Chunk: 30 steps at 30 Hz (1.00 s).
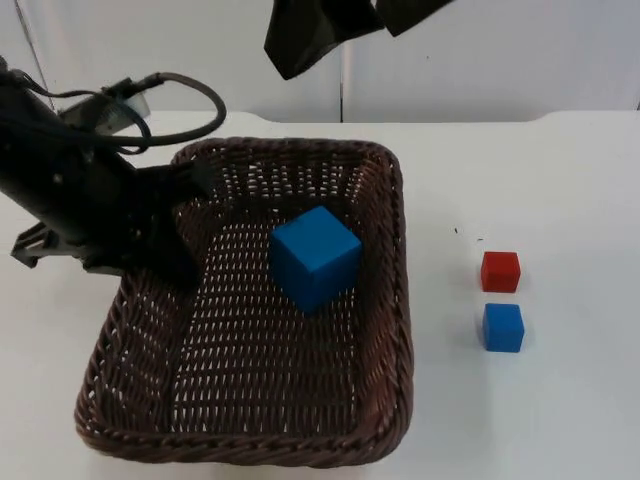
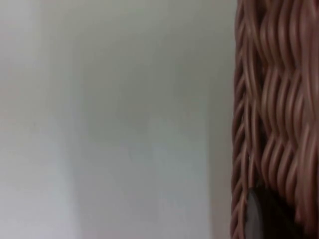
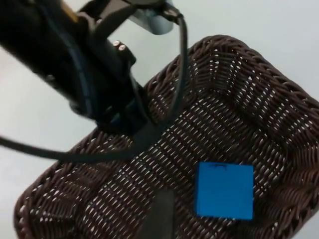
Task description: Pick up the basket with the left hand and place the largest block into the basket with the right hand.
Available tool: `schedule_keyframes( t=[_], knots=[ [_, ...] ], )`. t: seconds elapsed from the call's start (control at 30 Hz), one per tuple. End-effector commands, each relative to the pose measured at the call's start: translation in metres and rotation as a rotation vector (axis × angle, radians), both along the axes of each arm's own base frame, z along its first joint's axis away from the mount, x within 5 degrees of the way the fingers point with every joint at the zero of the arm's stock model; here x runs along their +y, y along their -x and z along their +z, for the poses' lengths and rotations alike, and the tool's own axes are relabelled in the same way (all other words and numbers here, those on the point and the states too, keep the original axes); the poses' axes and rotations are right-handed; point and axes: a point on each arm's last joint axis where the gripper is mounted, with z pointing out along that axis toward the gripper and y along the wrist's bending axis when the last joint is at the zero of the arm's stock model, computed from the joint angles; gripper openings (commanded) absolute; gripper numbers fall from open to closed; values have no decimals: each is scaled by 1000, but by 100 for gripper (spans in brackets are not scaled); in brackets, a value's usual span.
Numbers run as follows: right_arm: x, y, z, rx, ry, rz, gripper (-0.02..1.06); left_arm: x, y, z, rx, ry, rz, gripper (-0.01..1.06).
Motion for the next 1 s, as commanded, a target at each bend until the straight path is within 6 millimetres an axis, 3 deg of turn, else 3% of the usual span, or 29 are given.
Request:
schedule_keyframes(
  t=[0.0, 0.2, 0.5, 0.97],
  knots=[
    [-1, 3, 3, -6, 10, 11, 78, -2, -8, -3, 4, 5, -1, 0],
    [-1, 3, 2, -3, 16, 13, 78, -5, -29, -22, 22, -12, -18, 0],
    [-1, 3, 2, -9, 22, 27, 78, -6, -42, -44, 36, -30, -6, 0],
    [-1, 3, 2, -9, 22, 29, 78, -4, -46, -46, 3, -49, 16, 0]
  ],
)
